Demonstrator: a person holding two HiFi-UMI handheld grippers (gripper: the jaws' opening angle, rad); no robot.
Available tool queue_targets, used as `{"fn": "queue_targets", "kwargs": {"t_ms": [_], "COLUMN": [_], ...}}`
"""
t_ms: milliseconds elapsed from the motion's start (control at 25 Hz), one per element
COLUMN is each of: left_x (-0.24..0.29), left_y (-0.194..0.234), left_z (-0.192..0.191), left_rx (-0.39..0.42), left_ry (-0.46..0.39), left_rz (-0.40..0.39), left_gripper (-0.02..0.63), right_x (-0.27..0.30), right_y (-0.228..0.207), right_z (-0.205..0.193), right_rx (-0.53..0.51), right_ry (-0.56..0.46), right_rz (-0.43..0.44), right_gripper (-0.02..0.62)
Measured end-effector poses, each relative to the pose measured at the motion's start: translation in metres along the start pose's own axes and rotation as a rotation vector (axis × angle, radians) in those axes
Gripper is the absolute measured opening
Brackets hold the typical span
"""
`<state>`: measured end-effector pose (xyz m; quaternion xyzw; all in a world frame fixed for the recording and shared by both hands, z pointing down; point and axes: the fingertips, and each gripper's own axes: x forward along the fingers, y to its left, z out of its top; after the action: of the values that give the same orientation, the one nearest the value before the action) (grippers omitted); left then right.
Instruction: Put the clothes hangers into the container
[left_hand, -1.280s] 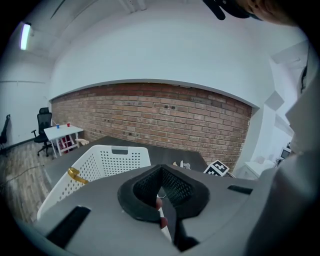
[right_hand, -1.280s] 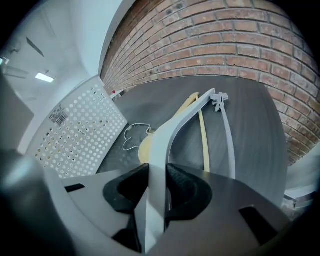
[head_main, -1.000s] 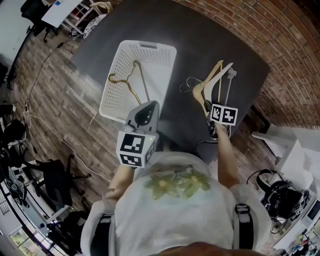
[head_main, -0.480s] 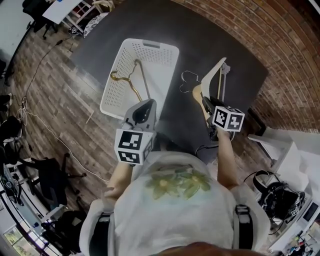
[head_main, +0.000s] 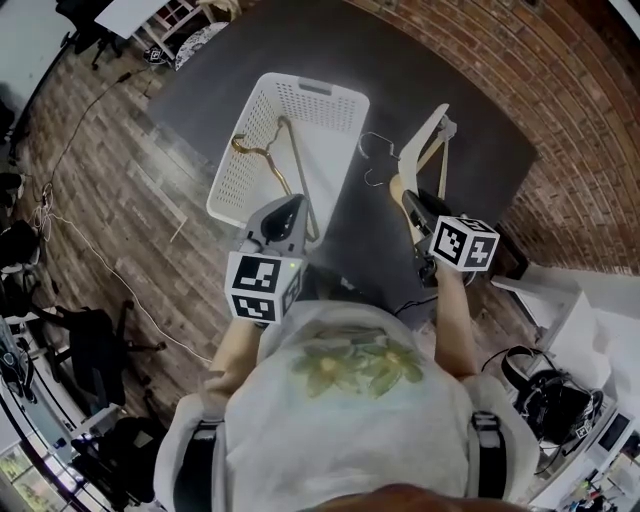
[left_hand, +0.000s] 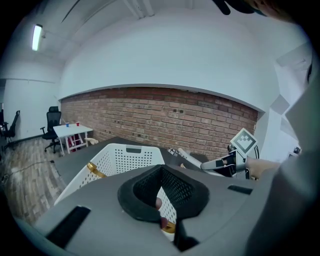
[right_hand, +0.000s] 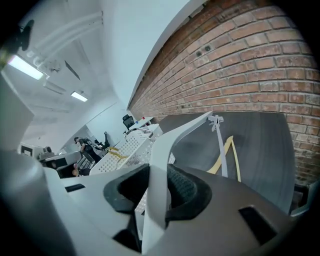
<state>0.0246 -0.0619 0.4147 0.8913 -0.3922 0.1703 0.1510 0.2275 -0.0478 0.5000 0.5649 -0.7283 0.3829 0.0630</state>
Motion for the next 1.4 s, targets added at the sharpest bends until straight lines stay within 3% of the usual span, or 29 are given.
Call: {"fn": "queue_targets", "kwargs": {"t_ms": [960, 1400], "left_x": [-0.028, -0.049], "left_y": [0.024, 0.04], "left_z": [-0.013, -0.018], "left_rx": [-0.016, -0.044], "left_ry": [-0.003, -0.017], "left_rz": [0.039, 0.081], "left_gripper": [0.028, 0.028], "right_x": [-0.022, -0.006], "right_y": [0.111, 0.164], "right_z": [0.034, 0.029], "right_rx": [-0.084, -0.14], "right_ry": [-0.069, -0.032], "right_rz": [0.222, 0.332], "right_gripper": [0.13, 0.13]}}
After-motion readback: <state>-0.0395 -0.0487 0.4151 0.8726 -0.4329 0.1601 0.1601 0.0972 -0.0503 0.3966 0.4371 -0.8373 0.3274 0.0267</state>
